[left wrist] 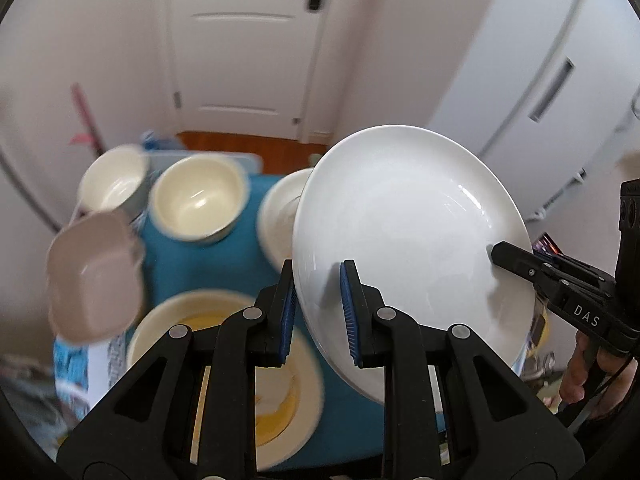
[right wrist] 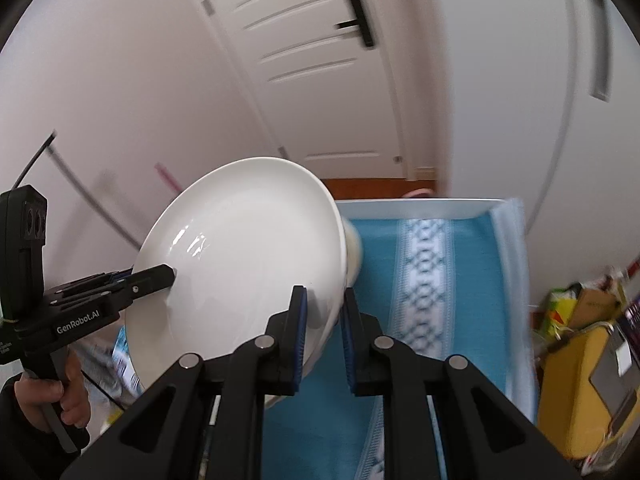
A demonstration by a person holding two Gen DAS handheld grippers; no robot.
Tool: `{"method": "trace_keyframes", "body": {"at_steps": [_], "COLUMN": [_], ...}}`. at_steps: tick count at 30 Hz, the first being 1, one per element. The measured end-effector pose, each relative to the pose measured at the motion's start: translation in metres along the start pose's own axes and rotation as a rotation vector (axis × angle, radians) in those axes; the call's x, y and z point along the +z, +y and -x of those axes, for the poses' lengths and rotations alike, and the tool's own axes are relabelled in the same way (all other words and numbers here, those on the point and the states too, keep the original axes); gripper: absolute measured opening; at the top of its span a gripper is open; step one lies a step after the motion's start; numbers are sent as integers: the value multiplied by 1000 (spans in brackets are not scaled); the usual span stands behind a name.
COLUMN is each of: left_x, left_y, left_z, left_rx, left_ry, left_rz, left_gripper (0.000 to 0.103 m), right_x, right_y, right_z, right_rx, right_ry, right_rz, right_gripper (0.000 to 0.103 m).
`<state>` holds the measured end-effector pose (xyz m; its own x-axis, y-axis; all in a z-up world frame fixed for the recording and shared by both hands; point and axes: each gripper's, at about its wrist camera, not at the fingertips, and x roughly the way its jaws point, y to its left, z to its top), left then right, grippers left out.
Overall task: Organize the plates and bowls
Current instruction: 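Carry the white plate with both tools over the yellow bear plate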
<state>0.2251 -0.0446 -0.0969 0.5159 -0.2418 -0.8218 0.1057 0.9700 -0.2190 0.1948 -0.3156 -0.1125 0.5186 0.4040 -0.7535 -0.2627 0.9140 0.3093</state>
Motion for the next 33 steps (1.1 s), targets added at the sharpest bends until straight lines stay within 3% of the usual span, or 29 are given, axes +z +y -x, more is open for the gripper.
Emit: {"method": "trace_keyframes", "body": {"at_steps": [7, 14, 23, 33], "left_x": [-44, -91, -125, -124], "left_y": [60, 111, 136, 138], "left_z": [6, 0, -28, -51], "left_rx": [85, 132, 117, 124], "left_ry": [21, 86, 162, 214], "left_rz": [122, 222, 267, 227], "left_gripper": [19, 19, 19, 19], "right_x": [-21, -51, -77, -79], "right_y": [48, 90, 99, 105], "right_z": [-46, -87, -112, -123], "right_rx": [91, 124, 93, 33], "right_ry": [101, 200, 279, 282], "right_rz": [103, 177, 201, 223], "right_gripper": [15, 15, 15, 15]}}
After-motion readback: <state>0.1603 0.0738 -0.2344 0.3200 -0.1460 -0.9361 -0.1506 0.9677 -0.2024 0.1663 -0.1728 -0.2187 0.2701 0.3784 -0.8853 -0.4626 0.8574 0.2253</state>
